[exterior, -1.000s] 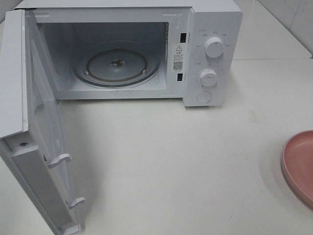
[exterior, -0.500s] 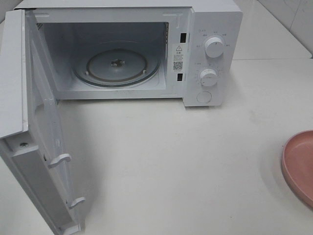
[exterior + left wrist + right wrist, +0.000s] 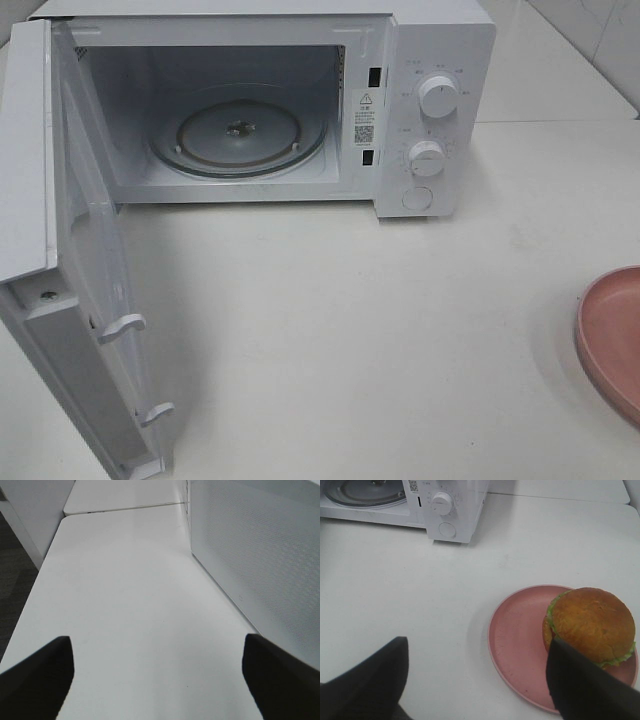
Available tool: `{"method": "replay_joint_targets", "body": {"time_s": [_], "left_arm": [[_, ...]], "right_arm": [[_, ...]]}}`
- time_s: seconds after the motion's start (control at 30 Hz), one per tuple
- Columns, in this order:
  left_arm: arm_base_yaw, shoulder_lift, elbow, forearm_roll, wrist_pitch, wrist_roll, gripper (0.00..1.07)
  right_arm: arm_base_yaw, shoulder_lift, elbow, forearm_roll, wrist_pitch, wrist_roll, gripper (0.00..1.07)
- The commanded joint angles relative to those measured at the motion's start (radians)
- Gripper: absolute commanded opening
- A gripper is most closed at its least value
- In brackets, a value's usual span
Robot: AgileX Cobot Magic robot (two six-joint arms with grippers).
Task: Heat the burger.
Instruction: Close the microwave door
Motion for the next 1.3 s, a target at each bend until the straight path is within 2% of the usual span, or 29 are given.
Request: {"method": "replay_joint_targets", "body": {"time_s": [0.03,0.3,0.43,0.47,0.5,0.53,0.57,0.6,0.63,0.67,0.7,0.73,0.8,1.0,1.13,1.17,1.2,1.23,1.3], "left_arm": [[0.003,-0.020,0.004,-0.004,-0.008,-0.007,0.84],[0.003,-0.020,0.002,0.006,-0.011,-0.007,0.84],[0.003,0.008,-0.036,0.051,-0.023,-0.007,0.75],[0.003,0.036,-0.050,0.066,-0.029,-0.007,0.66],[0.003,0.036,-0.050,0.066,-0.029,-0.007,0.66],[0.003,0.053,-0.051,0.071,-0.035,-0.007,0.61],[0.003,0.085,-0.051,0.079,-0.057,-0.008,0.46],[0.003,0.085,-0.051,0.079,-0.057,-0.008,0.46],[0.003,0.123,-0.051,0.078,-0.086,-0.008,0.28],[0.003,0.123,-0.051,0.078,-0.086,-0.008,0.28],[0.003,0.142,-0.051,0.078,-0.108,-0.008,0.20],[0.003,0.178,-0.051,0.079,-0.152,-0.008,0.04],[0.003,0.193,-0.051,0.079,-0.179,-0.008,0.00],[0.003,0.309,-0.029,0.079,-0.347,-0.008,0.00],[0.003,0.389,0.068,0.068,-0.546,-0.006,0.00],[0.003,0.389,0.068,0.068,-0.546,-0.006,0.00],[0.003,0.415,0.111,0.051,-0.640,-0.005,0.00],[0.003,0.415,0.111,0.051,-0.640,-0.005,0.00],[0.001,0.458,0.183,0.007,-0.820,0.000,0.00]], "right_arm": [[-0.005,-0.026,0.000,0.001,-0.006,-0.012,0.74],[-0.005,-0.026,0.000,0.001,-0.006,-0.012,0.74],[-0.005,-0.026,0.000,0.001,-0.006,-0.012,0.74],[-0.005,-0.026,0.000,0.001,-0.006,-0.012,0.74],[-0.005,-0.026,0.000,0.001,-0.006,-0.012,0.74],[-0.005,-0.026,0.000,0.001,-0.006,-0.012,0.74],[-0.005,-0.026,0.000,0.001,-0.006,-0.012,0.74],[-0.005,-0.026,0.000,0.001,-0.006,-0.012,0.74],[-0.005,-0.026,0.000,0.001,-0.006,-0.012,0.74],[-0.005,-0.026,0.000,0.001,-0.006,-0.012,0.74],[-0.005,-0.026,0.000,0.001,-0.006,-0.012,0.74],[-0.005,-0.026,0.000,0.001,-0.006,-0.012,0.74],[-0.005,-0.026,0.000,0.001,-0.006,-0.012,0.74],[-0.005,-0.026,0.000,0.001,-0.006,-0.012,0.74],[-0.005,-0.026,0.000,0.001,-0.006,-0.012,0.74],[-0.005,-0.026,0.000,0.001,-0.006,-0.012,0.74],[-0.005,-0.026,0.000,0.001,-0.006,-0.012,0.74],[-0.005,-0.026,0.000,0.001,-0.006,-0.012,0.74],[-0.005,-0.026,0.000,0.001,-0.006,-0.012,0.74]]}}
